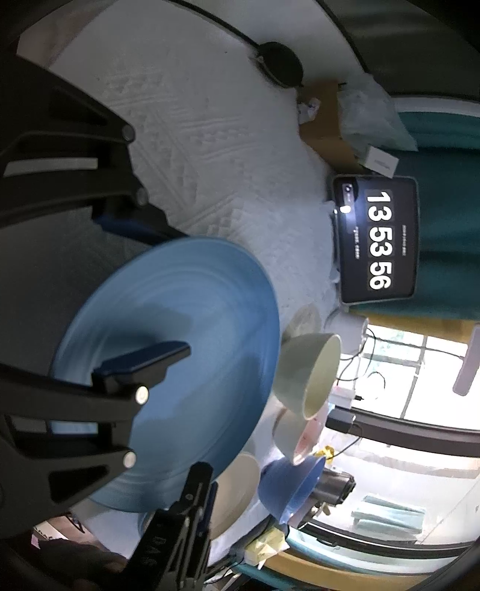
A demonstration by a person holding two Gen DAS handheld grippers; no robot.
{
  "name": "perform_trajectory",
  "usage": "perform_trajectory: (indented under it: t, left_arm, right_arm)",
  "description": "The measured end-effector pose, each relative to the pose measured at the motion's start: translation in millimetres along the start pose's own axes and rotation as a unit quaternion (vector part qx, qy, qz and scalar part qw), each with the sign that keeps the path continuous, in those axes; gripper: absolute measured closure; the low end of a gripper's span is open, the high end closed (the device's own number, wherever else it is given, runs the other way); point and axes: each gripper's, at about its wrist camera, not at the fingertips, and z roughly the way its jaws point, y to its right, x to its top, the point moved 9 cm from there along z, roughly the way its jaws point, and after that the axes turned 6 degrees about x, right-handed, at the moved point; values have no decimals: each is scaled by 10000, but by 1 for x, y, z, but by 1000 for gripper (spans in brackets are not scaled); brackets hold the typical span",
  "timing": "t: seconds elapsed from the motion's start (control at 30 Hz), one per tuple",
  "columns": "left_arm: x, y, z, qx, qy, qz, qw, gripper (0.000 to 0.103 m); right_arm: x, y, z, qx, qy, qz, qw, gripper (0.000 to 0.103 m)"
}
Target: Organize plates and bowls
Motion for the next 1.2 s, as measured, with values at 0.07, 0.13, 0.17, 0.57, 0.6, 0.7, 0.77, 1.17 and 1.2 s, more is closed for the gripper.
perform_trajectory:
  t: [0.07,0.13,0.17,0.57,0.6,0.7,0.77,1.17,1.2]
  left_arm:
    - [1,3,-5,-9,53,32,10000,50]
    - [3,7,-9,-21,93,73,9999,50]
    - [4,9,-11,-27,111,93,9999,50]
    - [11,47,-31,-93,273,395,9988,50]
    - [11,51,-32,-100,281,419,9987,50]
    - [11,64,-36,-134,289,504,9982,50]
    - [11,73,-37,-157,286,561,9979,50]
    - [8,128,-43,-309,232,973,9945,50]
    - [8,133,-43,-313,233,1010,9941,50]
  right_arm:
    - [1,2,-7,-21,94,16,10000,80]
    - [1,5,-12,-26,153,47,9999,81]
    - [1,7,-14,-31,179,62,9998,81]
    - [-5,34,-45,-83,516,282,9982,83]
    - [-6,37,-48,-88,544,310,9980,83]
    - [-9,48,-56,-96,620,399,9972,83]
    - [-11,54,-60,-102,658,464,9967,83]
    - [-30,102,-84,-168,842,925,9920,83]
    - [-33,107,-86,-172,854,969,9915,83]
